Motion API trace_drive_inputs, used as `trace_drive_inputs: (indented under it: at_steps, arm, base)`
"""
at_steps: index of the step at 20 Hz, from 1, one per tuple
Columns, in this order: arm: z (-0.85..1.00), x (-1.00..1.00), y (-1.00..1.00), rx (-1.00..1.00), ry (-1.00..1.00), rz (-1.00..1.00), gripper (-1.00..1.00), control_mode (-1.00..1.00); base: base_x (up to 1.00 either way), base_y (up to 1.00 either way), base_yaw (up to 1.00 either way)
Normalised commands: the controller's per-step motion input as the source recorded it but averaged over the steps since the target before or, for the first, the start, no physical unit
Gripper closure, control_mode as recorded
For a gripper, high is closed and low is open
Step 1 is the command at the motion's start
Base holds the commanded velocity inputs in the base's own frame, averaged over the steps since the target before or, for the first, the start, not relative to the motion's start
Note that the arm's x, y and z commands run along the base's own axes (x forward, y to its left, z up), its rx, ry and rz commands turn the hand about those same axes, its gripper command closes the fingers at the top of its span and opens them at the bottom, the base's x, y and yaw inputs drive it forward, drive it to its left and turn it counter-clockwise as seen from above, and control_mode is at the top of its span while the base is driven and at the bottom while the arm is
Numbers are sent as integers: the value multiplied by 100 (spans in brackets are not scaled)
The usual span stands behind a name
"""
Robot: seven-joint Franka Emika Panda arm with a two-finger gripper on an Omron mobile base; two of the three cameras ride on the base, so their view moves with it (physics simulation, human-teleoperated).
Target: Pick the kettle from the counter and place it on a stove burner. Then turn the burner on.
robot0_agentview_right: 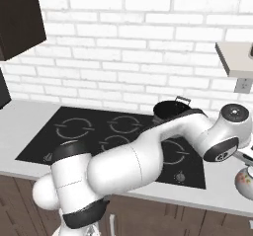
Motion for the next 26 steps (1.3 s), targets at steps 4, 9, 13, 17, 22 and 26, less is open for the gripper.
trace_drive_inputs:
  at_steps: [4, 9, 13, 17, 22, 26]
  arm:
    - [-1, 2, -14, 0, 3, -1, -100, -100]
    - [-14, 0, -73, 3, 1, 0, -100, -100]
    - [-58, 0, -50, 0, 2, 0, -100, -100]
    - [-26, 0, -30, 1, 4, -2, -100, -100]
    - [-44, 0, -22, 0, 11, -1, -100, -100]
    - [-25, 0, -2, 0, 5, 0, -100, -100]
  base:
    - [0, 0, 0]
    - [0, 0, 0]
    - [0, 0, 0]
    - [0, 0, 0]
    - [0, 0, 0]
    - [0, 0, 0]
